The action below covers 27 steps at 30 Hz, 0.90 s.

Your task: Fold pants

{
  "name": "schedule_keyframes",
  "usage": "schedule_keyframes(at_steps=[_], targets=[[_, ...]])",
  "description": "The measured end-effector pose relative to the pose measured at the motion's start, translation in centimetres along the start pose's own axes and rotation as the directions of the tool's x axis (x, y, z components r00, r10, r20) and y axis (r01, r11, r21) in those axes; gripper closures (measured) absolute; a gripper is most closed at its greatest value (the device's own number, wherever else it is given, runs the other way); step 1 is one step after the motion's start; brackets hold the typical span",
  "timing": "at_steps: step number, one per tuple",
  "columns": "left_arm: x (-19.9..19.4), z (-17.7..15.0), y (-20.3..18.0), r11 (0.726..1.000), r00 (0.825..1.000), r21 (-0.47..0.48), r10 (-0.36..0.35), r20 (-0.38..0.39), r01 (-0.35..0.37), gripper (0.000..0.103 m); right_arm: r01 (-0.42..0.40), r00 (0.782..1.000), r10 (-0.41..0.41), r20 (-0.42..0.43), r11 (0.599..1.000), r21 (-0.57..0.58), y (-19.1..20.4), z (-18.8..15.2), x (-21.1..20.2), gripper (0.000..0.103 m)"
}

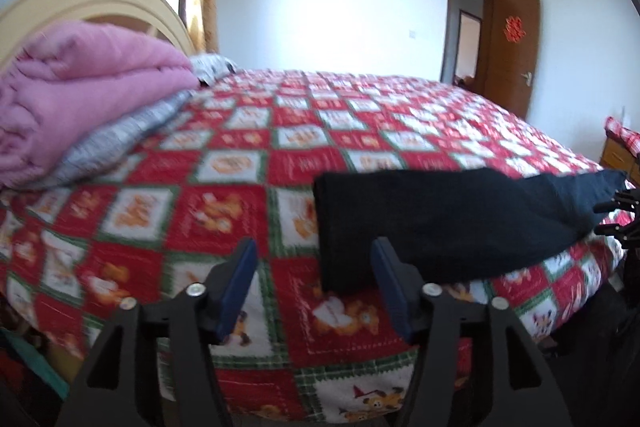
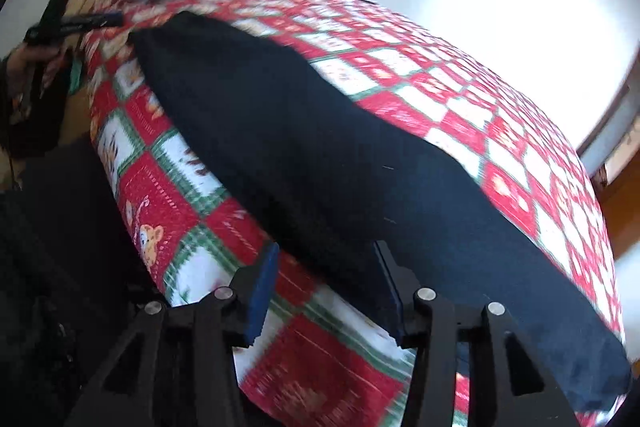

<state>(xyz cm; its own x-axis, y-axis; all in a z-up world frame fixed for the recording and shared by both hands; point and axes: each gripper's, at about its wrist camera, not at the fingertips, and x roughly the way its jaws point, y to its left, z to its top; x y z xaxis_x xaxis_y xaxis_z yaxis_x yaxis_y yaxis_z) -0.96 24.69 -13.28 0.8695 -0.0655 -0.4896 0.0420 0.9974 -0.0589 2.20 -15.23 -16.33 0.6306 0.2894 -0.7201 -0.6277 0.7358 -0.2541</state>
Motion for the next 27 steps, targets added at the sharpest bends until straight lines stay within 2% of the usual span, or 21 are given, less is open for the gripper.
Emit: schedule_keyframes(at_steps=[1,4,7,9,12,14,15,16,17,18,20,23,25,27], targets=[[-0.5,0.6,-0.4,1.0,1.0,0.003,0.011,0.015,-0.011,0.035,0.013,1.0,-0.013,0.004,0.999,0.029,-1.0,-0.2,-0.5,0.054],[-1.0,2.2,-2.4,1.0,0.999,0.02,-0.018,0.045,0.017,0.031,0.064,0.998,-0.066,0.016,0.989,0.133,-4.7,-1.2,-2.2,0.054],[0.1,3.7,-6.2,0.995,0.997,0.08,-0.069,0.036,0.066,0.03,0.108,0.992,-0.122,0.03,0.954,0.281,-8.9,-2.6,-4.2,0.054],[1.8,4.4,-9.2,0.987,0.992,0.105,-0.124,-0.003,0.124,0.03,0.157,0.984,-0.179,0.021,0.91,0.384,-12.0,-4.0,-5.4,0.054],[4.0,4.9,-13.9,0.967,0.975,0.128,-0.217,-0.051,0.221,0.03,0.222,0.967,-0.253,-0.008,0.833,0.507,-15.7,-6.0,-7.0,0.054],[5.5,5.3,-17.3,0.948,0.959,0.15,-0.273,-0.074,0.282,0.03,0.259,0.953,-0.303,-0.026,0.764,0.59,-18.3,-7.6,-8.3,0.054],[5.9,5.3,-18.7,0.94,0.953,0.157,-0.293,-0.083,0.302,0.03,0.281,0.941,-0.337,-0.039,0.712,0.644,-20.0,-8.7,-9.1,0.054],[6.3,5.3,-20.1,0.929,0.942,0.16,-0.322,-0.094,0.333,0.03,0.288,0.935,-0.35,-0.047,0.678,0.676,-21.0,-9.5,-9.6,0.054],[6.9,5.2,-22.0,0.909,0.922,0.16,-0.371,-0.114,0.385,0.03,0.289,0.93,-0.363,-0.056,0.63,0.72,-22.2,-10.6,-10.3,0.054],[7.1,5.1,-23.4,0.895,0.909,0.165,-0.397,-0.129,0.415,0.03,0.289,0.926,-0.373,-0.061,0.592,0.752,-23.1,-11.4,-10.7,0.054],[7.6,4.7,-26.7,0.86,0.88,0.194,-0.443,-0.172,0.471,0.031,0.298,0.917,-0.39,-0.082,0.532,0.793,-24.6,-12.9,-11.4,0.054],[8.4,4.1,-32.8,0.787,0.831,0.272,-0.497,-0.25,0.553,0.031,0.305,0.898,-0.426,-0.109,0.425,0.852,-26.1,-15.2,-12.3,0.054],[8.8,4.0,-35.6,0.749,0.807,0.304,-0.524,-0.272,0.589,0.034,0.292,0.892,-0.438,-0.112,0.369,0.883,-27.0,-16.7,-13.0,0.054],[9.3,4.0,-39.2,0.698,0.77,0.326,-0.559,-0.308,0.638,0.043,0.293,0.881,-0.459,-0.115,0.337,0.895,-27.3,-17.4,-13.5,0.054]])
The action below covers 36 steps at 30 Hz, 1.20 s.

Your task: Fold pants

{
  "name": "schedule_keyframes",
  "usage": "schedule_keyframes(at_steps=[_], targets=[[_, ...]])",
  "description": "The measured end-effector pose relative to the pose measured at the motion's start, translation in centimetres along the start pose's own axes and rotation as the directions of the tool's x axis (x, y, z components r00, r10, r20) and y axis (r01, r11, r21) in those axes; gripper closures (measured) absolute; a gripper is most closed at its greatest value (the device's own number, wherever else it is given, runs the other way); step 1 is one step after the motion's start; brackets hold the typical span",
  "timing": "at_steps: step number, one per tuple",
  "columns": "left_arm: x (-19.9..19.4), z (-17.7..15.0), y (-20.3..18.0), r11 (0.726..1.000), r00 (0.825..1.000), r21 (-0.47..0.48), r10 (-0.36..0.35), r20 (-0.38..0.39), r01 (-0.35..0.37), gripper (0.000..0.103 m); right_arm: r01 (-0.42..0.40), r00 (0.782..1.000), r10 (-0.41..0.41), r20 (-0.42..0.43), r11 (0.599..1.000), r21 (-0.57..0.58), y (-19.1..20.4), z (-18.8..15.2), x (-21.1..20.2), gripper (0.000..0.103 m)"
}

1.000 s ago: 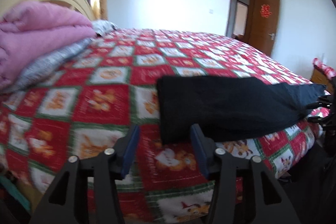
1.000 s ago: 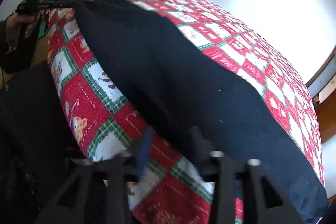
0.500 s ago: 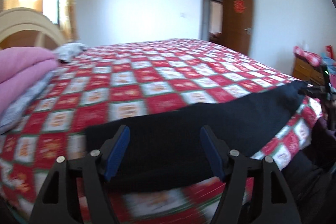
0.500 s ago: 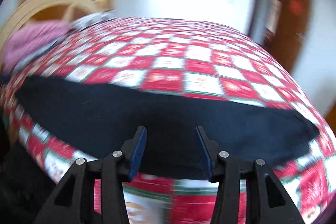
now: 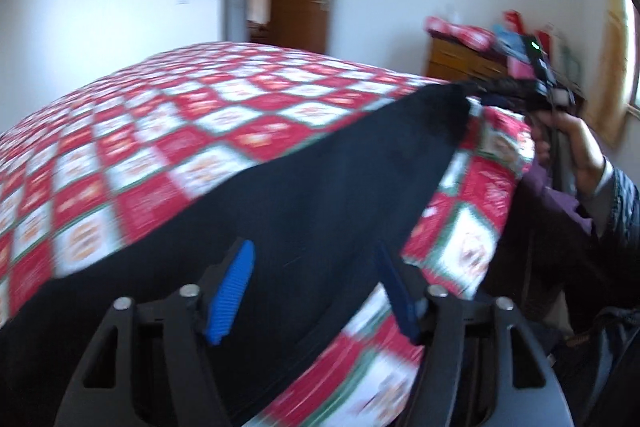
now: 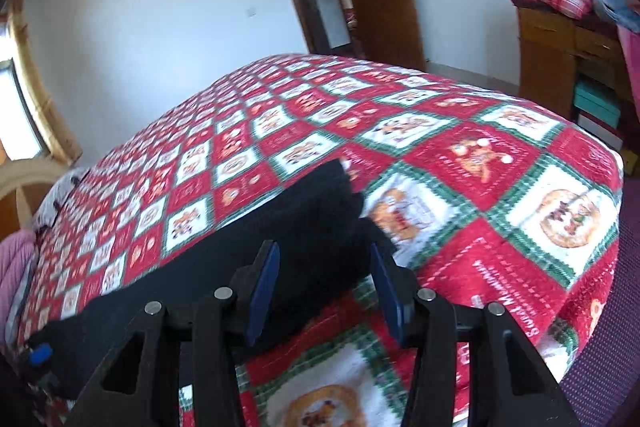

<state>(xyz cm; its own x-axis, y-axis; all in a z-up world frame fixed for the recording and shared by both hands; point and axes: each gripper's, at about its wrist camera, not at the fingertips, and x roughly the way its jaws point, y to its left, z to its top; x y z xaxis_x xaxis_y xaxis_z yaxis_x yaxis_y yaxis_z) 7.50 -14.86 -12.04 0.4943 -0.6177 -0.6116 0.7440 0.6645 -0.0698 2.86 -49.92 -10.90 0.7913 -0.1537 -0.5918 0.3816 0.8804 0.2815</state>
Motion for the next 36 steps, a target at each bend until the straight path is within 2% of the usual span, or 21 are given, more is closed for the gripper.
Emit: schedule_keyframes(at_steps=[4,8,10,12,16,22,24,25,27,30,32,34,36], targets=[[3.5,2.3,-3.3,0.996,0.997,0.058,-0.069,-0.029,0.071,0.049,-0.028,0.999,0.027,0.019,0.999,0.039,-1.1,0.2,0.0,0.054],[5.8,3.2,-5.6,0.994,0.995,0.07,-0.082,-0.048,0.086,0.049,-0.056,0.998,0.055,0.029,0.997,0.055,-1.2,0.3,0.5,0.054],[6.2,3.1,-6.1,0.995,0.996,0.067,-0.071,-0.049,0.074,0.049,-0.062,0.998,0.06,0.034,0.996,0.067,-1.3,0.2,0.8,0.054],[7.0,2.6,-6.3,0.997,0.995,0.04,-0.066,-0.07,0.069,0.056,-0.065,0.997,0.062,0.045,0.994,0.084,-1.5,0.2,1.1,0.054],[8.4,1.8,-7.3,0.998,0.995,0.069,-0.002,-0.103,0.01,0.059,-0.092,0.995,0.088,0.041,0.989,0.118,-2.3,0.1,1.7,0.054],[8.7,1.8,-7.4,0.998,0.994,0.057,0.033,-0.108,-0.026,0.064,-0.153,0.988,0.145,0.06,0.974,0.166,-3.3,0.1,2.0,0.054],[8.7,1.7,-7.5,0.997,0.993,0.064,0.054,-0.104,-0.047,0.069,-0.167,0.985,0.159,0.064,0.973,0.161,-3.2,0.1,2.1,0.054],[8.7,1.7,-7.4,0.997,0.993,0.062,0.06,-0.099,-0.054,0.071,-0.17,0.985,0.162,0.059,0.971,0.168,-3.3,0.1,2.3,0.057],[8.4,1.5,-7.2,0.997,0.994,0.05,0.061,-0.088,-0.056,0.08,-0.187,0.982,0.18,0.056,0.969,0.162,-3.4,0.1,2.3,0.071],[8.2,1.2,-7.2,0.997,0.995,0.066,0.054,-0.078,-0.049,0.086,-0.204,0.979,0.198,0.051,0.968,0.149,-3.1,0.2,2.4,0.08],[8.1,1.0,-7.4,0.995,0.996,0.087,0.06,-0.07,-0.054,0.089,-0.213,0.977,0.208,0.047,0.969,0.129,-2.6,0.1,2.5,0.091],[8.1,1.0,-7.4,0.993,0.996,0.099,0.067,-0.064,-0.06,0.092,-0.216,0.976,0.213,0.041,0.97,0.109,-2.1,-0.1,2.6,0.098],[8.1,1.0,-7.1,0.994,0.996,0.088,0.065,-0.059,-0.06,0.094,-0.223,0.975,0.221,0.034,0.97,0.093,-1.7,-0.2,2.6,0.098]])
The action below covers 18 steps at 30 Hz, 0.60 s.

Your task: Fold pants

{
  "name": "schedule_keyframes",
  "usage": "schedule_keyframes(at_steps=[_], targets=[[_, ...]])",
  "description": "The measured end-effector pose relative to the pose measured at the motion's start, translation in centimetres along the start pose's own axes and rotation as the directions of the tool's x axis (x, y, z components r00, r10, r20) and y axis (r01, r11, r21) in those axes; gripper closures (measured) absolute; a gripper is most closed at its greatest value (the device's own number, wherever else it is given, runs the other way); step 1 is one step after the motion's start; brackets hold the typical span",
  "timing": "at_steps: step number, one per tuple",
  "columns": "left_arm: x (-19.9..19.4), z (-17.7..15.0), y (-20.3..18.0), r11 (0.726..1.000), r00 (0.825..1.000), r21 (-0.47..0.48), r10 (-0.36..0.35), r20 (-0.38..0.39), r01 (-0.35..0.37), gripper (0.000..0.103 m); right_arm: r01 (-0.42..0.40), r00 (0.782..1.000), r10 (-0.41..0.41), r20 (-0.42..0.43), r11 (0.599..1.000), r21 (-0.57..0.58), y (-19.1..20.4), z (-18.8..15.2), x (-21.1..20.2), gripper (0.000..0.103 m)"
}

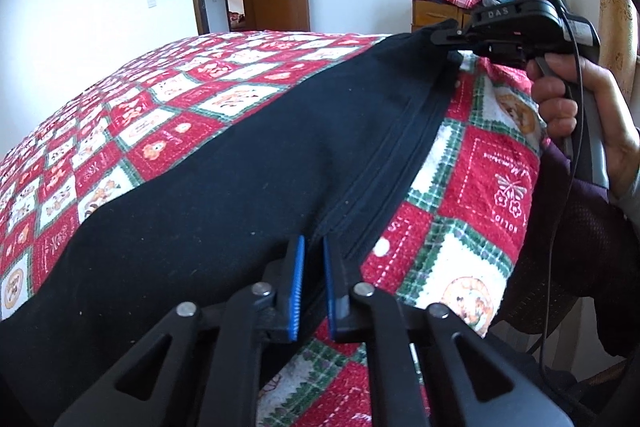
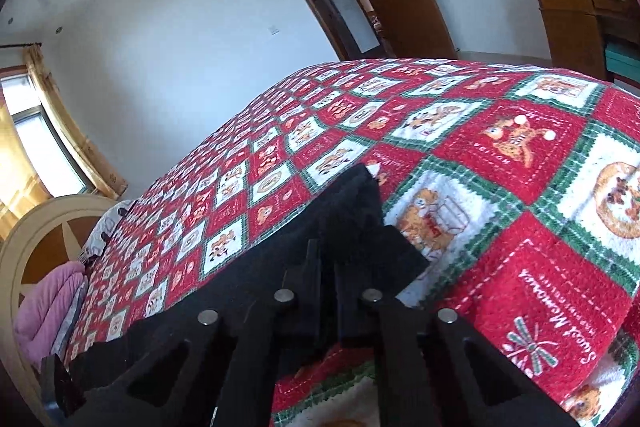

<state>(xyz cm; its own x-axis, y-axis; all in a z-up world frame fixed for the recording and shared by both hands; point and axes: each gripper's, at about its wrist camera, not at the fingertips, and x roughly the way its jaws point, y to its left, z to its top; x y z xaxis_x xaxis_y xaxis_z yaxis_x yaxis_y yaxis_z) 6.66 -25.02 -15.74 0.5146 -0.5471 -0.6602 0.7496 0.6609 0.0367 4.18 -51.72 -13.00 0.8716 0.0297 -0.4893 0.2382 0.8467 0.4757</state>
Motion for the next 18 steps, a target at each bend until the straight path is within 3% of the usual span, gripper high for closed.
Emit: schedule_keyframes(at_steps=[14,18], targets=[[-1.8,0.2,0.9,0.999,0.999,-0.03,-0.03,0.044,0.032,0.099,-0.001,1.0,0.002,0.012,1.0,-0.02,1.1,0.6,-1.8,0.1],[-2.3,-0.2,1.4,0.999,0.998,-0.043,-0.03,0.048,0.032,0.099,-0.017,0.999,0.018,-0.028,0.999,0.045,0.2,0.5,-1.7,0.1]])
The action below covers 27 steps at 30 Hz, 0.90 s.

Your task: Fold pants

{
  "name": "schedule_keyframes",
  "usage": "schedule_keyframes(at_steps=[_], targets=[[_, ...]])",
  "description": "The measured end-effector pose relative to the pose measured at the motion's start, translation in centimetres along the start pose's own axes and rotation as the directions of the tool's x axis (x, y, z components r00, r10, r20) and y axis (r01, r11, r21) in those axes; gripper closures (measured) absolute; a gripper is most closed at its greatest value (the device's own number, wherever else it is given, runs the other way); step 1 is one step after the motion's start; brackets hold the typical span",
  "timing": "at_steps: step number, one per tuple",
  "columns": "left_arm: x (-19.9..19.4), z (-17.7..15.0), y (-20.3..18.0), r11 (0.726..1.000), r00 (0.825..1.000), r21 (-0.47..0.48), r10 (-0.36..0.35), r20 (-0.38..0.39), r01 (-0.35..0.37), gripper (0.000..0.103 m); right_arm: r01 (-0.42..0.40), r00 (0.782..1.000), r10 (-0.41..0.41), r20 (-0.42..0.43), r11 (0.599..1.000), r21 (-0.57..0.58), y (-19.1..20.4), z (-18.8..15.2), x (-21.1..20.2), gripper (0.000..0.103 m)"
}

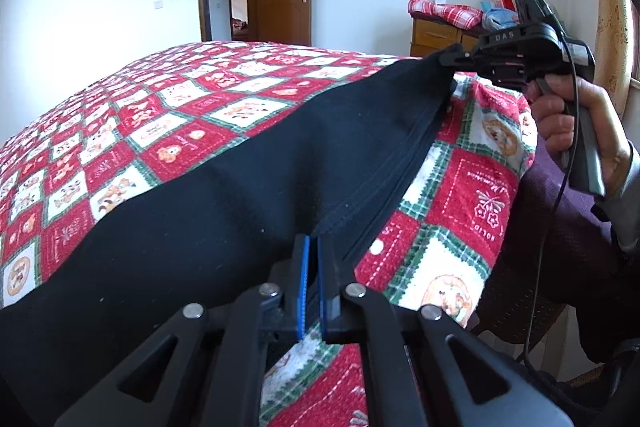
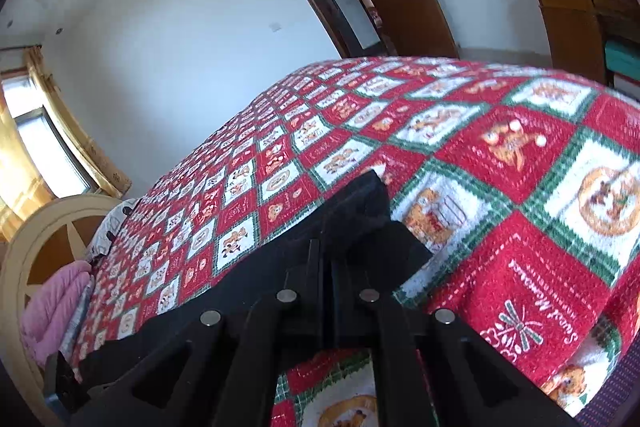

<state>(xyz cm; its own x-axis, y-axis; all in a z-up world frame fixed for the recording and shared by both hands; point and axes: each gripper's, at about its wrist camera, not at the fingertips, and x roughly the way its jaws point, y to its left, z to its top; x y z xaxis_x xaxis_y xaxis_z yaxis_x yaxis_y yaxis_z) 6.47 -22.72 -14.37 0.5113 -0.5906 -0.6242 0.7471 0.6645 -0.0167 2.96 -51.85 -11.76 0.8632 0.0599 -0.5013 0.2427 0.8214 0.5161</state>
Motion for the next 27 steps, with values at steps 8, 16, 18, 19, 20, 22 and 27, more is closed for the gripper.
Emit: schedule_keyframes(at_steps=[8,16,18,19,20,22,27], targets=[[1.8,-1.2,-1.0,0.993,0.99,0.007,-0.121,-0.068,0.122,0.099,0.07,0.996,-0.063,-0.06,0.991,0.117,-3.0,-0.4,1.1,0.1],[0.7,-0.7,-1.0,0.993,0.993,0.019,-0.116,0.005,0.116,0.092,0.171,0.983,-0.176,0.053,0.982,0.087,-2.2,0.2,-1.5,0.07],[1.3,-0.9,-0.4,0.996,0.996,-0.002,-0.091,-0.011,0.091,0.088,0.187,0.975,-0.195,0.102,0.978,0.088,-2.2,0.5,-2.4,0.052],[1.7,-1.0,-0.1,0.996,0.996,-0.015,-0.09,-0.022,0.09,0.088,0.167,0.975,-0.178,0.131,0.982,0.09,-2.1,0.5,-2.9,0.051],[2.0,-1.2,0.2,0.995,0.995,-0.032,-0.09,-0.029,0.09,0.088,0.133,0.979,-0.144,0.142,0.987,0.086,-2.1,0.7,-3.1,0.051],[2.1,-1.5,0.6,0.992,0.993,-0.065,-0.112,-0.018,0.111,0.087,0.11,0.988,-0.115,0.102,0.993,0.047,-1.5,0.8,-2.3,0.051],[1.7,-1.4,0.5,0.992,0.994,-0.068,-0.109,-0.02,0.108,0.079,0.166,0.986,-0.166,0.001,0.986,0.02,-1.7,-0.3,0.5,0.052]])
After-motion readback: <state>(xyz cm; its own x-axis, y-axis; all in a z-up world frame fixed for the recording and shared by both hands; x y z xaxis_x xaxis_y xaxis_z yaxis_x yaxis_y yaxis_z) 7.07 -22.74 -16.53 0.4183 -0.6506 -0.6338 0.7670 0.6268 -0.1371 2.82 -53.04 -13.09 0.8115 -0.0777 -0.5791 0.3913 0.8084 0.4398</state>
